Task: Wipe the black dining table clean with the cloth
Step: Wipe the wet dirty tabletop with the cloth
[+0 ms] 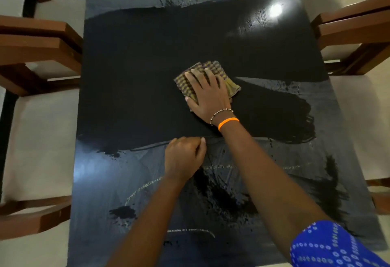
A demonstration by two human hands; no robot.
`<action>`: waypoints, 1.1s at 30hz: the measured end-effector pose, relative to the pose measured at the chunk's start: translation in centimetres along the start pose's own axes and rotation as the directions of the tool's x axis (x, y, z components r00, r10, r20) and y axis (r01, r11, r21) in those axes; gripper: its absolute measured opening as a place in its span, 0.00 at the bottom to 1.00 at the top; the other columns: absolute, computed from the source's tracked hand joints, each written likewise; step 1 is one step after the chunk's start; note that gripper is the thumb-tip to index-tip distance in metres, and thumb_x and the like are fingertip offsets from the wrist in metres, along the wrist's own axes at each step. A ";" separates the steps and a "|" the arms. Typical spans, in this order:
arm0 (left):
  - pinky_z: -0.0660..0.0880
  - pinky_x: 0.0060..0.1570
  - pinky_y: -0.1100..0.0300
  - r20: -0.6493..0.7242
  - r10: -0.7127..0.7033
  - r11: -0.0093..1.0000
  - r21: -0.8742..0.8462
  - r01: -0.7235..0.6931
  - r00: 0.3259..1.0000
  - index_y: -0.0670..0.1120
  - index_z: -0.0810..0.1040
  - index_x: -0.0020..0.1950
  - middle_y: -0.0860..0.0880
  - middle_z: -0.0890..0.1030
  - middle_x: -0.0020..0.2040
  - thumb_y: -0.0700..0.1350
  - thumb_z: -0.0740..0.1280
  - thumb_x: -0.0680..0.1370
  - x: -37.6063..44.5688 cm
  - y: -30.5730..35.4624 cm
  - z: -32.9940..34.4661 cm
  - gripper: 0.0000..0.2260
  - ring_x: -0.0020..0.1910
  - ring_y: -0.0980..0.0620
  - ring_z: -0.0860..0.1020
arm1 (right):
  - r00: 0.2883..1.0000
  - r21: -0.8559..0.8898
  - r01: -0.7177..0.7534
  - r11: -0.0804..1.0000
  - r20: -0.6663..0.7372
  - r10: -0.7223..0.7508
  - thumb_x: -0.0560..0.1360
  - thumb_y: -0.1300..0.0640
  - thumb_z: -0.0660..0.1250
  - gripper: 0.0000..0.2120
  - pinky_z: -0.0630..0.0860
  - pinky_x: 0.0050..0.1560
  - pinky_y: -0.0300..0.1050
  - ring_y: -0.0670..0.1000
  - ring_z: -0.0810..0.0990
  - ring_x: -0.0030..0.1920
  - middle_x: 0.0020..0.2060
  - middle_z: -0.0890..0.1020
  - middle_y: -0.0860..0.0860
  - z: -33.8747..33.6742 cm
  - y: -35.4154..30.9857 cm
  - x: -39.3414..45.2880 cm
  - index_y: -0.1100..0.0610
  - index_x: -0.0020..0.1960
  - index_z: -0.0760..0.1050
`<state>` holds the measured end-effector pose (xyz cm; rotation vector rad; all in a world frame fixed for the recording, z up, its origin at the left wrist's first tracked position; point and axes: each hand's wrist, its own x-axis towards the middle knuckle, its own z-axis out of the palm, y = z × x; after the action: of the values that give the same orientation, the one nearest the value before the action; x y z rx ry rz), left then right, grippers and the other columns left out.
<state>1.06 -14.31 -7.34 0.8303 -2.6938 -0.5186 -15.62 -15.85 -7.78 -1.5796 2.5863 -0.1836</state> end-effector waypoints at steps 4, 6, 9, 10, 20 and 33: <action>0.60 0.28 0.62 -0.037 -0.048 0.990 -0.138 0.042 0.998 0.50 0.61 0.27 0.51 0.66 0.22 0.46 0.60 0.77 1.6 2.9 0.7 0.18 0.23 0.54 0.62 | 0.991 0.010 -0.123 0.992 -0.044 0.123 0.74 0.42 0.55 0.31 0.50 0.72 0.58 0.58 0.57 0.75 0.75 0.60 0.49 -0.7 7.1 -2.1 0.48 0.75 0.56; 0.59 0.28 0.62 -0.032 0.004 0.986 -0.164 -0.009 0.999 0.50 0.60 0.27 0.53 0.64 0.22 0.45 0.61 0.77 2.6 5.4 1.5 0.18 0.23 0.55 0.61 | 0.972 -0.001 -0.228 0.974 -0.057 0.228 0.74 0.43 0.55 0.31 0.48 0.72 0.62 0.58 0.56 0.75 0.76 0.58 0.49 -1.3 11.6 -3.3 0.48 0.75 0.55; 0.59 0.28 0.62 0.004 0.092 0.980 -0.178 -0.090 0.996 0.48 0.63 0.26 0.52 0.66 0.22 0.45 0.62 0.76 3.1 8.8 3.2 0.19 0.23 0.55 0.61 | 0.921 0.001 -0.382 0.924 -0.075 0.381 0.75 0.44 0.56 0.30 0.48 0.72 0.66 0.59 0.55 0.75 0.76 0.57 0.51 -2.2 18.1 -5.3 0.48 0.75 0.55; 0.58 0.29 0.63 0.018 0.118 0.979 -0.169 -0.113 0.993 0.48 0.64 0.26 0.51 0.67 0.22 0.45 0.62 0.76 2.8 9.7 3.9 0.18 0.23 0.55 0.61 | 0.901 0.007 -0.428 0.904 -0.083 0.427 0.74 0.44 0.55 0.30 0.48 0.72 0.66 0.59 0.54 0.75 0.76 0.57 0.51 -2.5 19.8 -5.8 0.48 0.75 0.55; 0.64 0.27 0.60 0.119 0.225 0.974 0.000 -0.227 0.967 0.47 0.69 0.27 0.50 0.70 0.23 0.45 0.61 0.77 1.6 11.4 5.8 0.17 0.22 0.52 0.68 | 0.834 0.073 -0.544 0.836 -0.057 0.548 0.76 0.44 0.56 0.30 0.55 0.71 0.64 0.59 0.52 0.76 0.77 0.54 0.51 -4.0 24.5 -3.1 0.46 0.76 0.52; 0.62 0.29 0.61 0.123 0.209 0.974 0.068 -0.218 0.970 0.47 0.68 0.27 0.51 0.70 0.23 0.46 0.58 0.78 1.5 11.5 5.8 0.18 0.22 0.52 0.68 | 0.855 0.038 -0.519 0.854 0.009 0.519 0.75 0.41 0.51 0.32 0.58 0.70 0.61 0.60 0.53 0.76 0.76 0.56 0.55 -3.0 20.7 -20.1 0.49 0.76 0.51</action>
<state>-7.79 -4.81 -7.62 0.5339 -2.8821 -0.4221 -25.12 11.53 -7.58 -0.8091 2.8712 -0.1829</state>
